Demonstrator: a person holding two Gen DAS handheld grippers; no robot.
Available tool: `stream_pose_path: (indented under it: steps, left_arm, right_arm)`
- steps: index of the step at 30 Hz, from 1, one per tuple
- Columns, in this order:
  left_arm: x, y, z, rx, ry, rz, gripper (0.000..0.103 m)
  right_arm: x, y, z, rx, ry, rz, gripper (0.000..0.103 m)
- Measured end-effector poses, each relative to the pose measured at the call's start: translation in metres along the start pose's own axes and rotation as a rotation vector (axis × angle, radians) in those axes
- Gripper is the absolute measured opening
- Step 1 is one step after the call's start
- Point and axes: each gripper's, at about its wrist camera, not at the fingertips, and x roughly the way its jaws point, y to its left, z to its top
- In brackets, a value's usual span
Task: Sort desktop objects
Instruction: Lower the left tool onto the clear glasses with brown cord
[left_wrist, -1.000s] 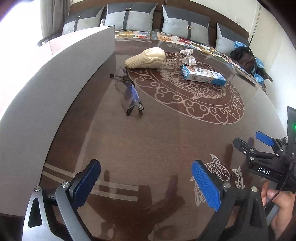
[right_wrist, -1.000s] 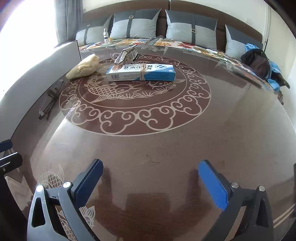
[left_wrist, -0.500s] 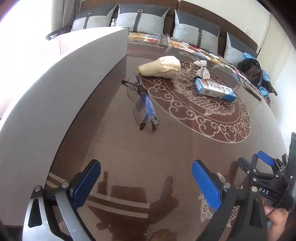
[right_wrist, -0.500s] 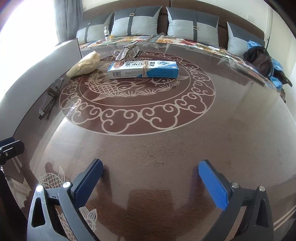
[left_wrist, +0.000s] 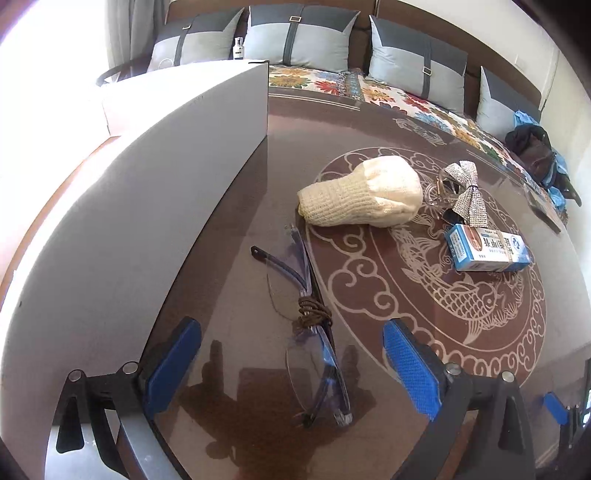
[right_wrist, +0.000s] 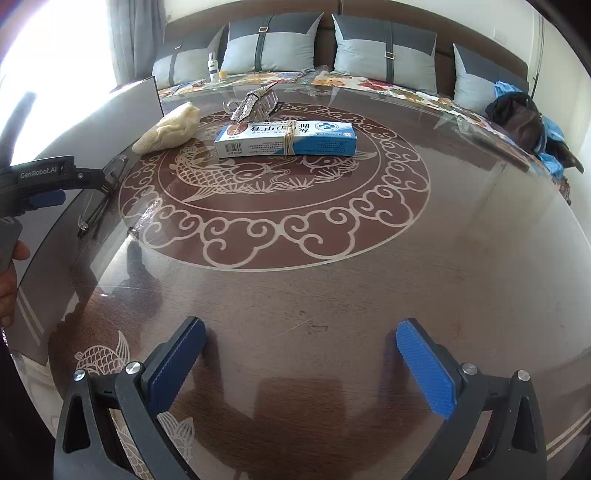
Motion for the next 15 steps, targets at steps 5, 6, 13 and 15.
stream_pose_path:
  steps: [5,6,13,15]
  left_arm:
    - [0.018,-0.009,0.002,0.043,0.017,0.023,0.100]
    - [0.021,-0.010,0.001,0.052,0.021,0.030,0.100]
    - [0.021,-0.012,-0.002,0.112,-0.033,0.002,0.085]
    - [0.018,-0.015,-0.002,0.146,-0.048,-0.019,0.064]
  right_arm:
    - [0.000,0.000,0.000,0.000,0.000,0.000,0.103]
    - [0.000,0.000,0.000,0.000,0.000,0.000,0.103]
    - [0.000,0.000,0.000,0.000,0.000,-0.001,0.103]
    - [0.000,0.000,0.000,0.000,0.000,0.000,0.103]
